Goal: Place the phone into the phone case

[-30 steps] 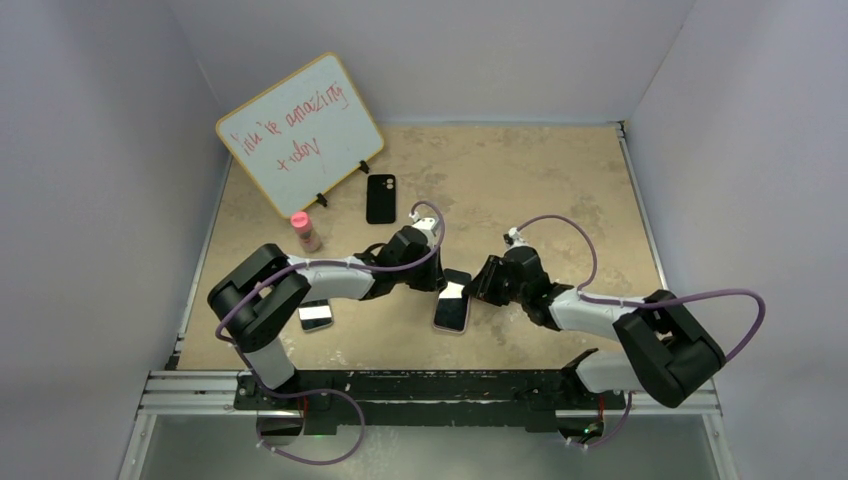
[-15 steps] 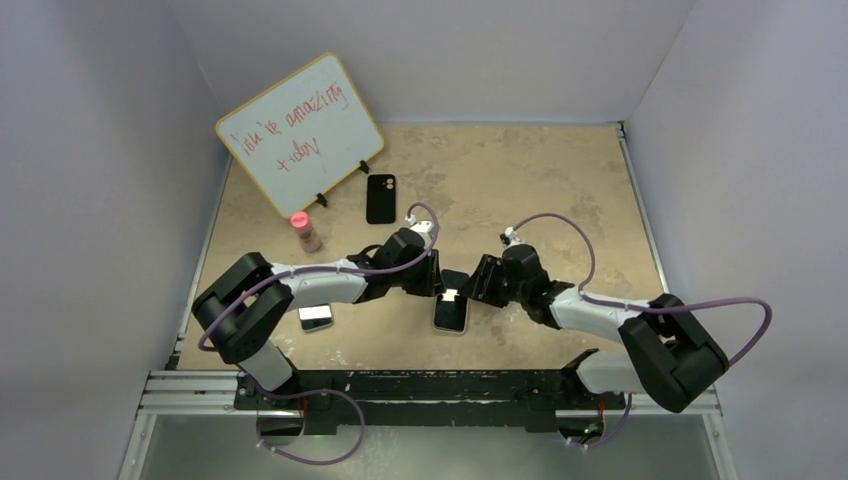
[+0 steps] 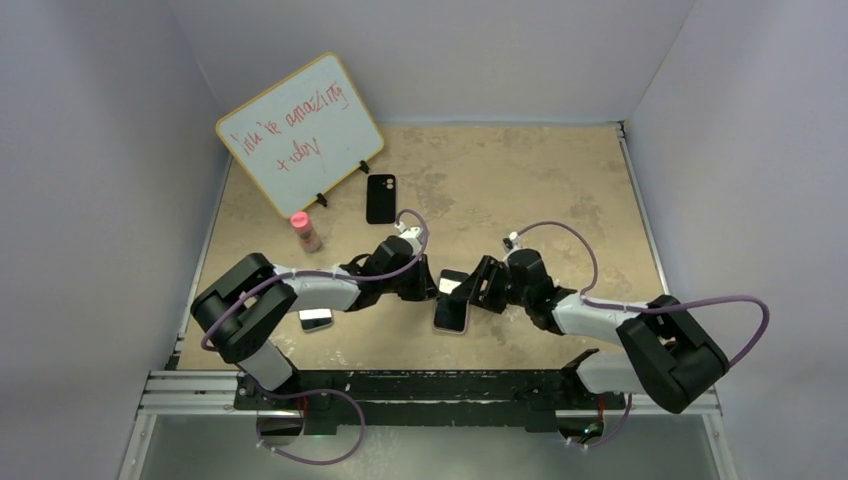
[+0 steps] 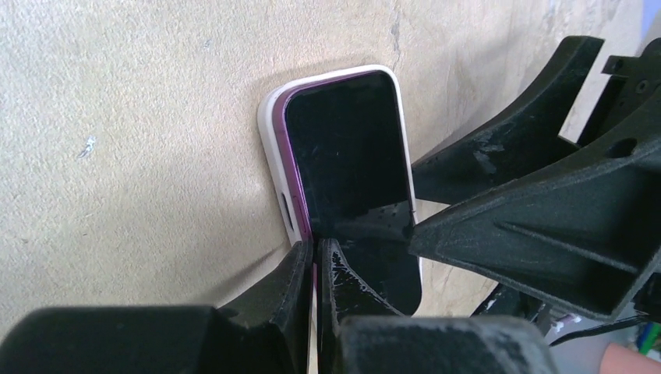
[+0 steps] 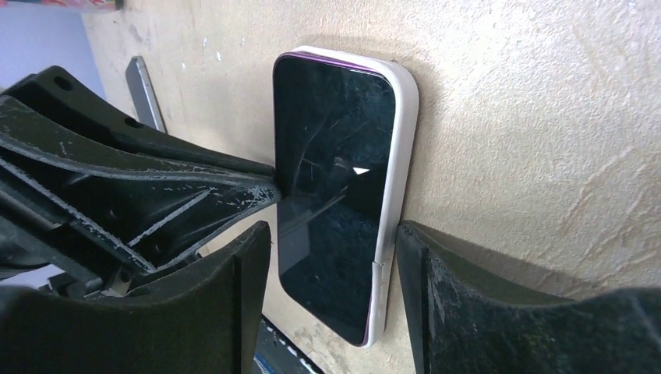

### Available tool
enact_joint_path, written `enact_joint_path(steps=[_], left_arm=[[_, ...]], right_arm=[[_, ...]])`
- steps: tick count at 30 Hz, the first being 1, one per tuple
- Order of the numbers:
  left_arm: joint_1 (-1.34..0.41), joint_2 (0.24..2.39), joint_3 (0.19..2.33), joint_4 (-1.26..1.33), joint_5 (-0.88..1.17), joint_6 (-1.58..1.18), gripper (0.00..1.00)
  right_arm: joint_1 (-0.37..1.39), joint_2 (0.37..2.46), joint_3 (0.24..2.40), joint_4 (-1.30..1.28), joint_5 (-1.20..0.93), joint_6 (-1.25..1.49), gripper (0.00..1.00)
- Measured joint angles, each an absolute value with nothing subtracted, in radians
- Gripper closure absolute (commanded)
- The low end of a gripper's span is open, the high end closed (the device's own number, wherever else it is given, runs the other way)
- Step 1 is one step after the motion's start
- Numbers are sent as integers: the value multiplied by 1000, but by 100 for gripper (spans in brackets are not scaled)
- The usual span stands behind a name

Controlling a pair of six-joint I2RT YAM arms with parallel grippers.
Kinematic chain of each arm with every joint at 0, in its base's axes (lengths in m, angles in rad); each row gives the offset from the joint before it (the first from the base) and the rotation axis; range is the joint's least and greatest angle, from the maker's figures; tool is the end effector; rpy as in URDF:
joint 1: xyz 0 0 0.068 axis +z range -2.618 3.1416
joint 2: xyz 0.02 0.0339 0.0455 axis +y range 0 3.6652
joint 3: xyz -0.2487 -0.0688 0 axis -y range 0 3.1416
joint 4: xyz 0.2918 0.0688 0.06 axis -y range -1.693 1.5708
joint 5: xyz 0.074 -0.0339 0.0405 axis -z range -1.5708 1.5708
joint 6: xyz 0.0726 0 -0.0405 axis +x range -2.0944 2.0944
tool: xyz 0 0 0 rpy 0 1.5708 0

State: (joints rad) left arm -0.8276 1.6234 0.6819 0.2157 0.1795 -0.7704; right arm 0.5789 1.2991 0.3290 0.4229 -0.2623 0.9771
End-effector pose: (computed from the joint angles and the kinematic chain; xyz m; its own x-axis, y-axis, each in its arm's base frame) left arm 0.2355 -0.2754 0.0647 -0.8898 -0.0445 -0.4542 0.2720 0.7476 -0.6059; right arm 0.2331 0.1748 0.0713 -0.8353 0.4104 -0.3659 -0.0383 0.6204 0.7833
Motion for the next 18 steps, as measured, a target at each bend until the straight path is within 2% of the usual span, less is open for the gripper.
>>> enact_joint_path(steps=[6,18], left_arm=[[-816,1614,601,351,203,-843,97],[-816,1575,562,352,202,-857,97]], right_arm=[[570,1280,270,521,-278,1027,39],[570,1224,182,682,-307,1055,42]])
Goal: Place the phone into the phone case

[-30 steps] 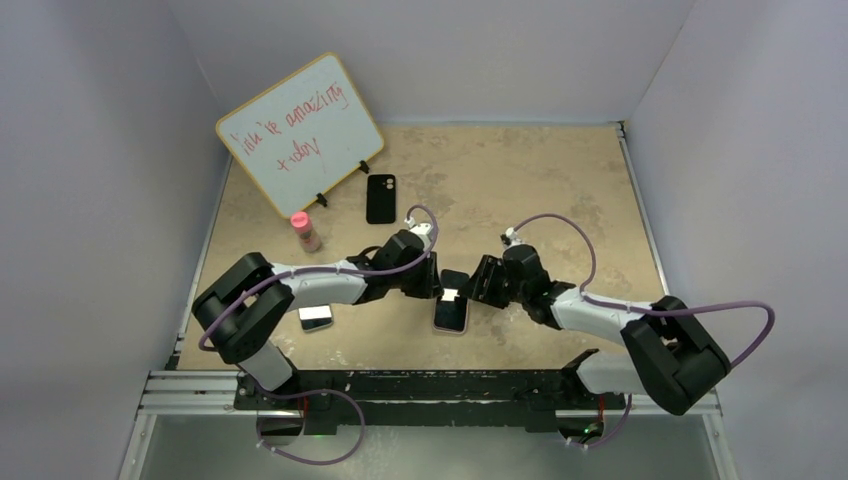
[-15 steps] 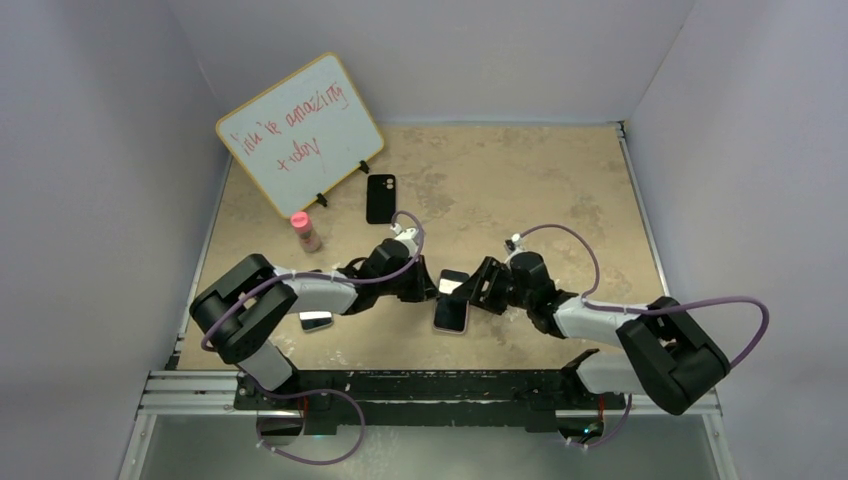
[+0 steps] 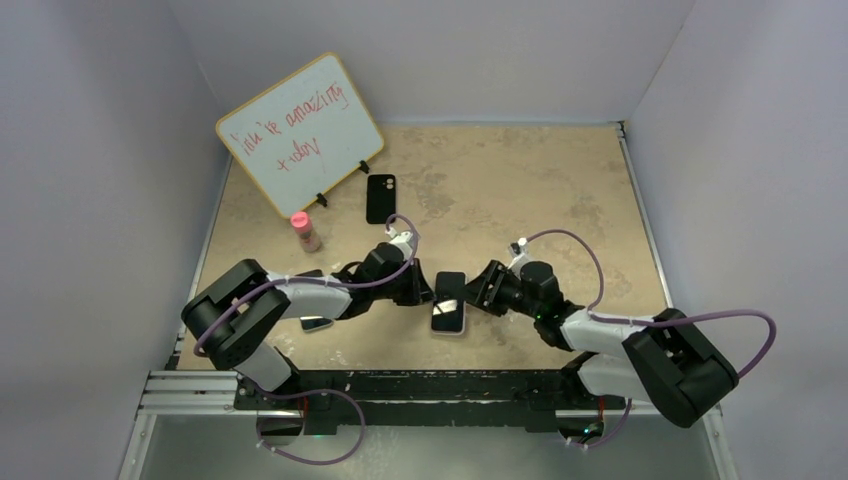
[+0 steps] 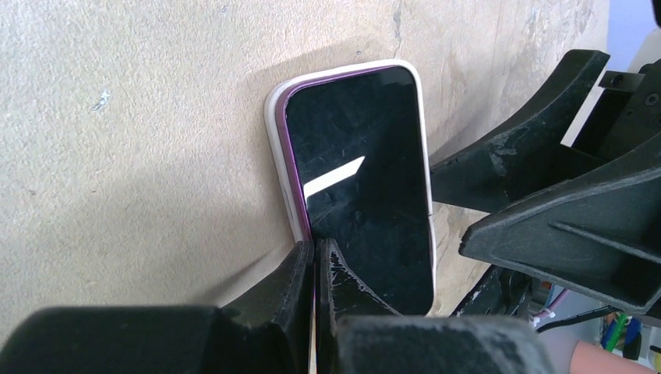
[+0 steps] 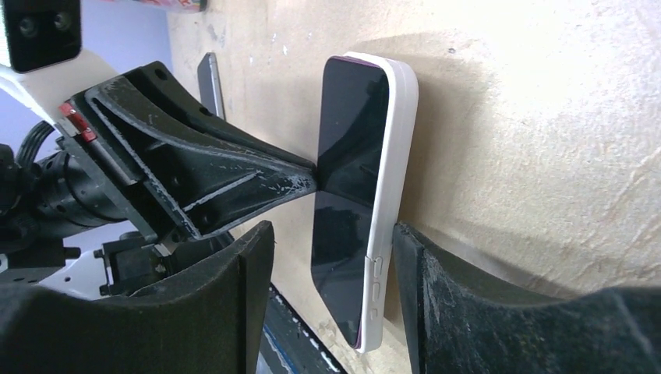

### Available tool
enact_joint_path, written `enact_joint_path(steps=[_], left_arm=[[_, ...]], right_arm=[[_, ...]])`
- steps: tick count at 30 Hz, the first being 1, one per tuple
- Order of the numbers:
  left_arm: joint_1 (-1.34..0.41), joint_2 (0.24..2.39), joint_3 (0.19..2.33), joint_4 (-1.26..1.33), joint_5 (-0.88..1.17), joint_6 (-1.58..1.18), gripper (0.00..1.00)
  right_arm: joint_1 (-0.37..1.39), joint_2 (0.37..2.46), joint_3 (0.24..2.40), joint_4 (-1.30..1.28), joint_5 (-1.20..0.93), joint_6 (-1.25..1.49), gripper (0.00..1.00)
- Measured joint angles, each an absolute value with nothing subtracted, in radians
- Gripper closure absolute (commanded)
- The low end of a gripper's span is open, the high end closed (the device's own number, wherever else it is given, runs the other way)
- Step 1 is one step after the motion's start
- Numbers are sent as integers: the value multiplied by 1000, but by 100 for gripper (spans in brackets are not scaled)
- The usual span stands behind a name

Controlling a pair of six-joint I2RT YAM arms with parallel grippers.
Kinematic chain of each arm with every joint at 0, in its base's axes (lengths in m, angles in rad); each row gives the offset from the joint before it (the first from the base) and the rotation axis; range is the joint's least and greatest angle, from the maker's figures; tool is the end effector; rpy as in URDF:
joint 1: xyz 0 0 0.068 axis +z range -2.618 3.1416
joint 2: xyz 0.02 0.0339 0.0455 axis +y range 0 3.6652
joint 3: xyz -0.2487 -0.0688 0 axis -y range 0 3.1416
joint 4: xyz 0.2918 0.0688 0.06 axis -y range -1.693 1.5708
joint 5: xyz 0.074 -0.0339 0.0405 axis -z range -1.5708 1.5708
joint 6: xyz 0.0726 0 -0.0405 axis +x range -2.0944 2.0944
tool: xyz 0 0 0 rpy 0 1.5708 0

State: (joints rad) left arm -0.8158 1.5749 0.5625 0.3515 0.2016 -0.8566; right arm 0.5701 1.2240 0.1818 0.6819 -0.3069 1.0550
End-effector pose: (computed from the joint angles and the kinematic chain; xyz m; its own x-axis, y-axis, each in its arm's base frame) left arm 0.2232 -0.2584 0.0574 -0.8965 -0.1275 -0.4242 0.2205 0.7022 -0.6770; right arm 0.2142 0.1634 0.0752 -0.8010 0.4715 -0.3689 -0.1130 0.4861 0.8666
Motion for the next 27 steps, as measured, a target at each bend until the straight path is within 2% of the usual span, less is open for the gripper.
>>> enact_joint_path(steps=[10,16,21,27], left_arm=[[-818,1553,561,319,230,-855,96],[-834,1545,561,318,266,-855,96],[-840,1545,561,310,273,-855,95],[-840,1430,556,199,226,-849,78]], right_arm=[[578,1239,173,844,-358,1073,43],[578,1304,181,843,-360,1072,46],[578,1359,208,770,-358,1045,64],[579,1373,217,747,-366,1032,100]])
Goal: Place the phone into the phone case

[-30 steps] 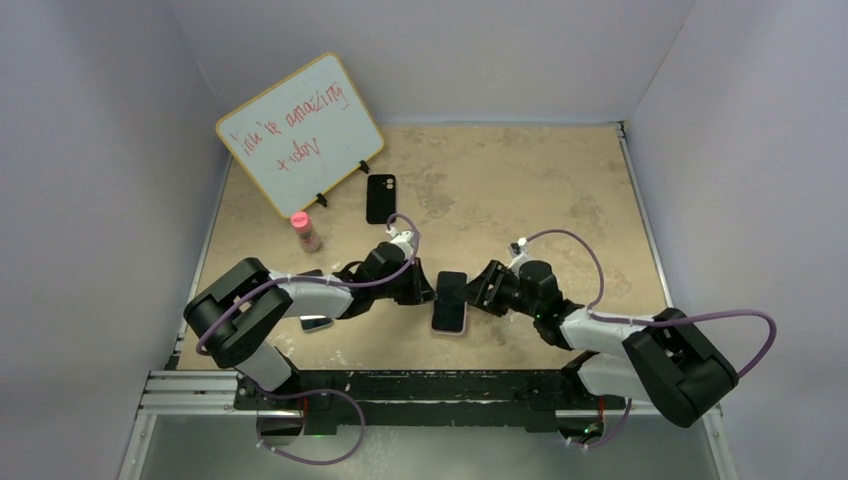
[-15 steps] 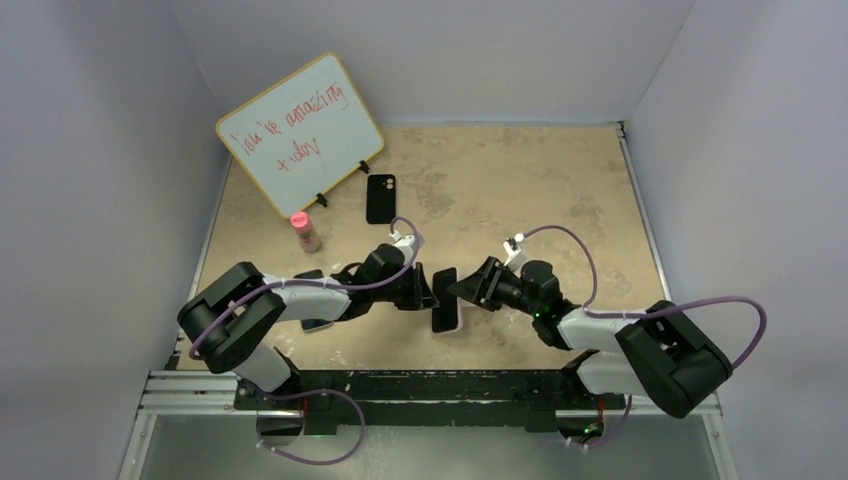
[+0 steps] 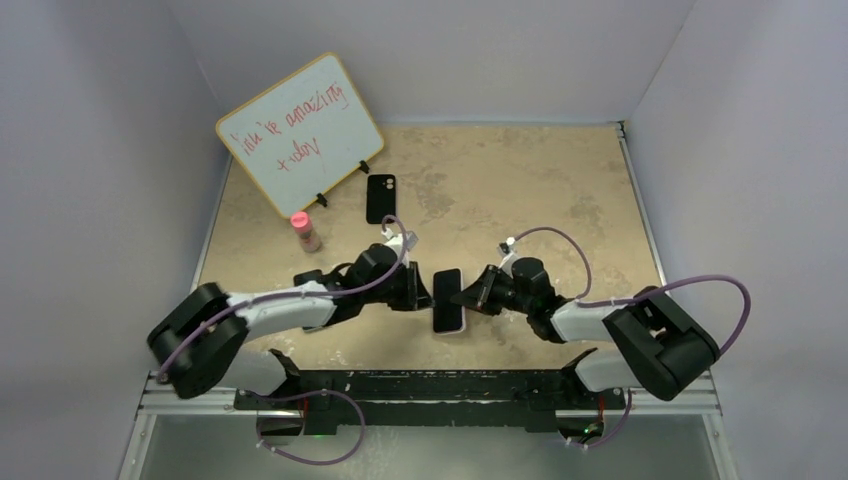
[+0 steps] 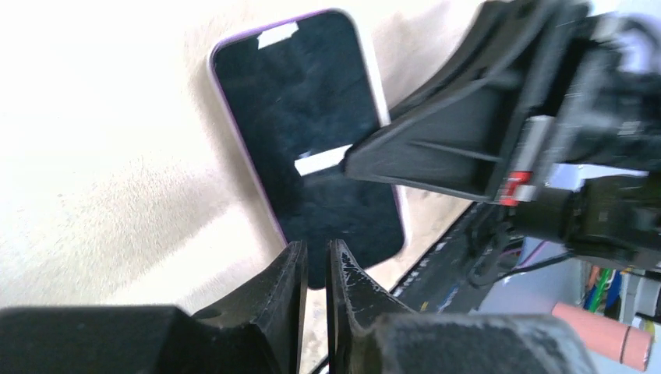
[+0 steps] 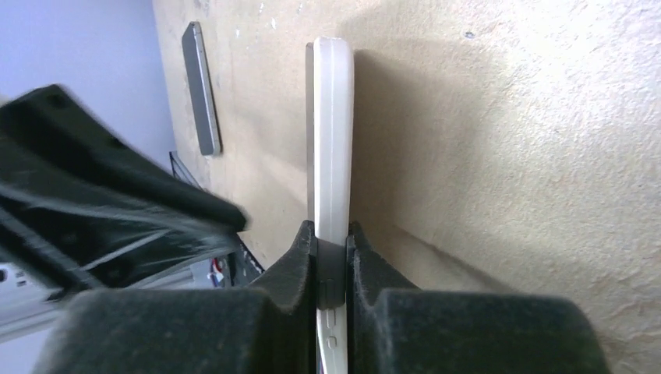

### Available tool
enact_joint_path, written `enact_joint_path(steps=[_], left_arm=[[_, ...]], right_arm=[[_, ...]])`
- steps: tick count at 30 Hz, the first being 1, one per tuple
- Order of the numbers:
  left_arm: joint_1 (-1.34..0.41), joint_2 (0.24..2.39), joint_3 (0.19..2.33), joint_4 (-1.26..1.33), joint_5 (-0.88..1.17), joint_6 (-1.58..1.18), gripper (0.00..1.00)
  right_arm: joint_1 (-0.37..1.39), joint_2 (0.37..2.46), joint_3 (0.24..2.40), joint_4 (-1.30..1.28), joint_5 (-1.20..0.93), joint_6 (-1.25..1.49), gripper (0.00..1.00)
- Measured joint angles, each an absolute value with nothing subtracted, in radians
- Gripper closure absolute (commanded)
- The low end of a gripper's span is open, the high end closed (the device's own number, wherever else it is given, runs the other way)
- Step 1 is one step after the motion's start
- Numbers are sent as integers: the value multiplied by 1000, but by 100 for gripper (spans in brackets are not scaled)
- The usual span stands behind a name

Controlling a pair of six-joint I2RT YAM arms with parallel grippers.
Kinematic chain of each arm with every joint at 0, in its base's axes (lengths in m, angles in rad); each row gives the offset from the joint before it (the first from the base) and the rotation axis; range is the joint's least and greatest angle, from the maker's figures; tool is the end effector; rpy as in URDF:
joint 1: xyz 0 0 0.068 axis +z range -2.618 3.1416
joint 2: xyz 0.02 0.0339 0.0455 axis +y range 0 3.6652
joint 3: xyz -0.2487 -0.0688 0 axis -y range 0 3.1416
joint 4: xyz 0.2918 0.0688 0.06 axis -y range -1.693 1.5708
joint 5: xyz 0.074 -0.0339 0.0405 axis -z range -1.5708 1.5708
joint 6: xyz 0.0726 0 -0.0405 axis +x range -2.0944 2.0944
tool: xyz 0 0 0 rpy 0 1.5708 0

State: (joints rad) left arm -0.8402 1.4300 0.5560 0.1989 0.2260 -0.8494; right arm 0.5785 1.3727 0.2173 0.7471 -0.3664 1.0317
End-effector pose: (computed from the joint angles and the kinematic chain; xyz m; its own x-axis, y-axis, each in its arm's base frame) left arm 0.2090 -0.2577 0.0840 -0.9081 -0.0831 -0.4104 0.2433 0.6930 -0.6787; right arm 0.2151 0.1715 0.0583 -0.8450 0.4051 -0.3491 -0.1181 0.4953 0.8607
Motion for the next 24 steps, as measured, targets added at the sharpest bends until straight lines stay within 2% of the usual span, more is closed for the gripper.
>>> enact_joint_path(steps=[1,6,8,9,13,17,24], left_arm=[[-840,1374,558,163,208,-843,74],[-837,1121,665,-44,113,-774,42],[-833,1038,714,-95,85,-752,23],[-832,1006,727,-110,75,-743,18],[-831,913,790,-219,70,-729,11],[-831,861,837,-276,93,-721,11],[-831,731,838,-173,216,-753,12]], right_arm=[[579,1368,220,745,-369,1028,100],[584,1277,228,687,-397,1021,100],[584,1213,237,670,-418,1019,100],[584,1173,245,661,-431,1020,100],[584,1018,282,644,-479,1019,100],[584,876,332,653,-542,1029,100],[585,792,345,806,-633,1147,100]])
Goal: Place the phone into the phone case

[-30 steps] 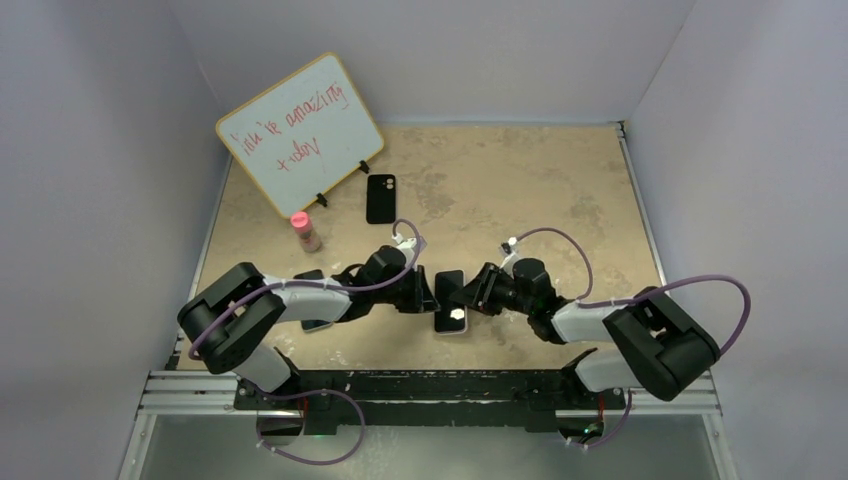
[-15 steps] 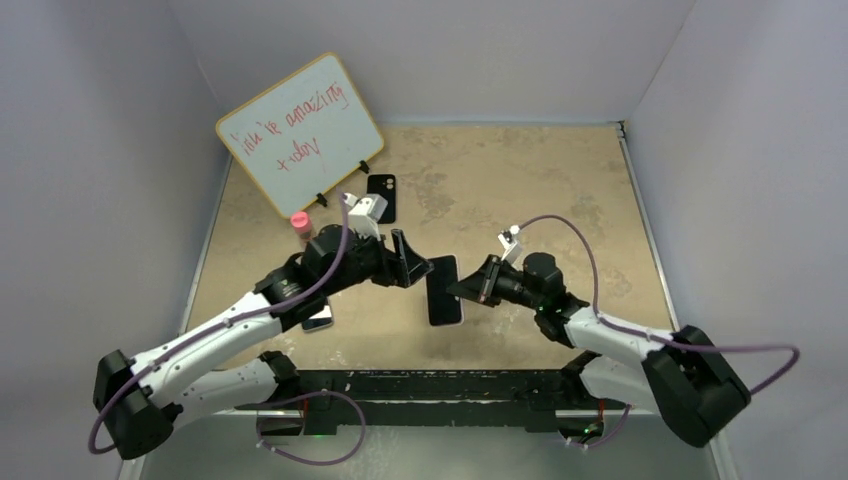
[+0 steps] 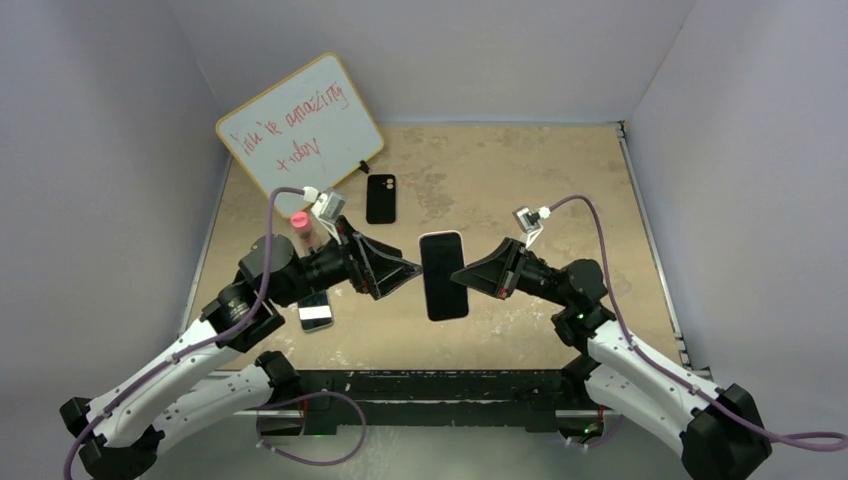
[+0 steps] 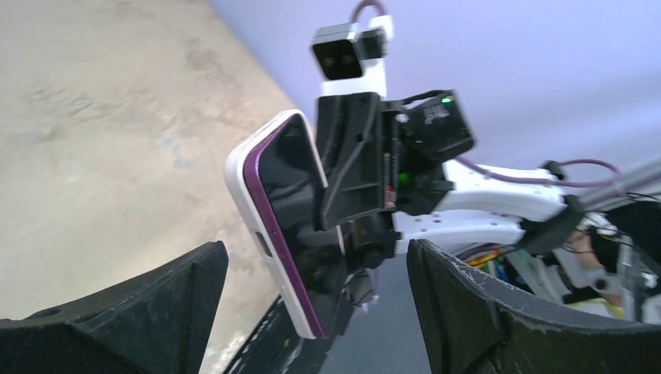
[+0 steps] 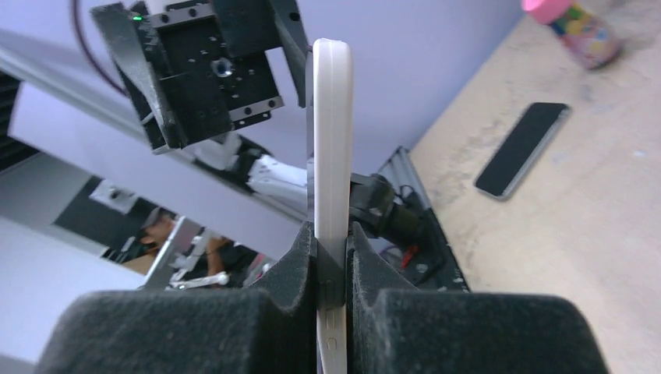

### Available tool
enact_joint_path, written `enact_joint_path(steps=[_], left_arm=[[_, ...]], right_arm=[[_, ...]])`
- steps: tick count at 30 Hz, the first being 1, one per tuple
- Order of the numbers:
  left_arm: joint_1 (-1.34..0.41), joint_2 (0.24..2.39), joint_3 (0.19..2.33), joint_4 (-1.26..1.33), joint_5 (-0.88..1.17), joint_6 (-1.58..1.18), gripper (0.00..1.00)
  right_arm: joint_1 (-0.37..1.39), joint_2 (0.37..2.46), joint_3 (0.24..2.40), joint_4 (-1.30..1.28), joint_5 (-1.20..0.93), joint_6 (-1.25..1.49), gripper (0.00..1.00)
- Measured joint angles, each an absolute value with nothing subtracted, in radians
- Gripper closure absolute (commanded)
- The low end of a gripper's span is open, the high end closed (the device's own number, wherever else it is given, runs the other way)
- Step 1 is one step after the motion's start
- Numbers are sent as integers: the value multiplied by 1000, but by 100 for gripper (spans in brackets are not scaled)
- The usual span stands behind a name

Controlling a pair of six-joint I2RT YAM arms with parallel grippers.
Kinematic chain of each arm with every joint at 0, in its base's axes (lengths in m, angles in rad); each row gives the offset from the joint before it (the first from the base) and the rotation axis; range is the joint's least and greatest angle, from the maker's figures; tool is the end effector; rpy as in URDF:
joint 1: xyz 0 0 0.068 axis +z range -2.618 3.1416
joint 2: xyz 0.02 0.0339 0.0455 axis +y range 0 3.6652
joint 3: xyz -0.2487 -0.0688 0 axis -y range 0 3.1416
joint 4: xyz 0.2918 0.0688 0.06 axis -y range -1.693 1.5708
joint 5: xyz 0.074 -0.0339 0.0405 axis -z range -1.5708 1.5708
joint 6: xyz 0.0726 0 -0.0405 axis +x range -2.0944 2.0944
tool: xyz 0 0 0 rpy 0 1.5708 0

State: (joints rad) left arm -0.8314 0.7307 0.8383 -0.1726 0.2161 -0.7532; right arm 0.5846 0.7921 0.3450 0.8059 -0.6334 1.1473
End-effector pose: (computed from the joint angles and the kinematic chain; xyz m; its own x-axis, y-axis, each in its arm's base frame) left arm 0.1658 -0.2049 0.3611 -0.6242 -0.3070 -0.7184 0.6017 0.3976 -0.6927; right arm 0.1918 0.1785 0.2650 -0.7065 0.4136 -0.5743 -0.6397 -0.0261 0.7682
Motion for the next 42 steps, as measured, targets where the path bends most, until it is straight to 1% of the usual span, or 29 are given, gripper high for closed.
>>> enact_joint_path(steps=[7,11,14,18,19,23,24,30,31,33,34,35,36,37,39,42], left_arm=[[-831,710,781,10,305,-812,13],[-831,731,728,105,347,-855,19],[-831,765,710,159,380,-884,28],[-831,793,704,214,407,-910,49],[-831,797,704,225,413,-916,57],[-831,799,698,258,421,-935,96],[-831,799,696,259,420,-945,100],[-829,812,693,226,410,-965,100],[-826,813,693,216,406,-965,96],[-825,815,692,193,395,-965,73],[-824,815,691,187,391,-961,63],[-824,815,691,176,385,-957,54],[-824,816,691,168,383,-950,48],[-825,816,691,161,385,-950,44],[-825,816,691,151,383,-942,40],[-825,812,676,149,381,-941,38]], right_arm=[[585,860,337,1128,-734,1341,100],[586,910,329,1280,-783,1426,100],[588,925,318,1333,-799,1460,100],[588,921,311,1341,-808,1465,100],[588,920,310,1335,-808,1461,100],[588,895,308,1258,-807,1421,100],[588,889,308,1241,-808,1398,100],[584,849,308,1122,-799,1301,100],[583,841,309,1092,-795,1285,100],[583,828,310,1036,-784,1253,100],[583,823,310,1022,-780,1246,100],[584,821,310,1009,-776,1241,100],[585,819,312,994,-772,1238,100],[589,820,313,981,-761,1237,100],[590,831,313,962,-737,1238,100],[591,849,313,959,-690,1248,100]])
